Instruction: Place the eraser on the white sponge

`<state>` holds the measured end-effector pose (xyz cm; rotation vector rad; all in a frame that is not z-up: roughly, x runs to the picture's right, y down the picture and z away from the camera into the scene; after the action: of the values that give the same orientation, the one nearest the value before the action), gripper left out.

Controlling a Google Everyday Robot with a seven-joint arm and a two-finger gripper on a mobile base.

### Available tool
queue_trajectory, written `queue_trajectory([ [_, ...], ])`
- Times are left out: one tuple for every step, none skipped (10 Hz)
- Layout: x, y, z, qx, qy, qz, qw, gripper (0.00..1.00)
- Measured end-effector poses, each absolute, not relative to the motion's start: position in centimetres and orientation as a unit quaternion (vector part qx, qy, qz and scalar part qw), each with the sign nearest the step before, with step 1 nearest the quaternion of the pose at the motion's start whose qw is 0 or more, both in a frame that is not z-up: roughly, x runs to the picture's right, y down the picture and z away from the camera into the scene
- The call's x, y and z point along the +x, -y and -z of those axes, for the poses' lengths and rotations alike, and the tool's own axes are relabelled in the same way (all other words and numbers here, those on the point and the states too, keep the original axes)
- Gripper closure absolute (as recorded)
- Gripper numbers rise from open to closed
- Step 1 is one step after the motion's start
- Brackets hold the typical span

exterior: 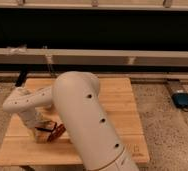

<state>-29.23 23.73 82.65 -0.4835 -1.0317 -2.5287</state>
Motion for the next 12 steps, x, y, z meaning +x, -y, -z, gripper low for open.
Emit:
queue_trajectory([
  [-29.0, -23.4, -82.6, -0.171, 0.363, 0.897, 0.184, 0.52],
  [-29.0, -22.8, -82.2, -0.163, 0.359, 0.899, 0.189, 0.63],
  [-29.1, -22.4, -81.8, -0.157, 0.357, 0.900, 0.193, 0.72],
  [-29.2, -21.9, -81.5, -0.152, 0.353, 0.903, 0.194, 0.84],
  [-29.4, -21.7, -81.3, -0.147, 0.352, 0.904, 0.194, 0.93],
  [-29.6, -21.6, -81.0, -0.144, 0.351, 0.905, 0.192, 0.98],
  [-29.8, -21.3, -80.6, -0.138, 0.348, 0.907, 0.193, 1.00],
  [-29.9, -20.4, -79.7, -0.130, 0.343, 0.910, 0.196, 1.00],
  [-29.7, -19.9, -78.8, -0.125, 0.340, 0.911, 0.199, 1.00],
  [-28.9, -19.2, -77.4, -0.122, 0.334, 0.912, 0.206, 1.00],
  [-27.9, -18.8, -76.2, -0.121, 0.331, 0.912, 0.212, 1.00],
  [-26.8, -18.8, -75.3, -0.122, 0.328, 0.911, 0.219, 1.00],
])
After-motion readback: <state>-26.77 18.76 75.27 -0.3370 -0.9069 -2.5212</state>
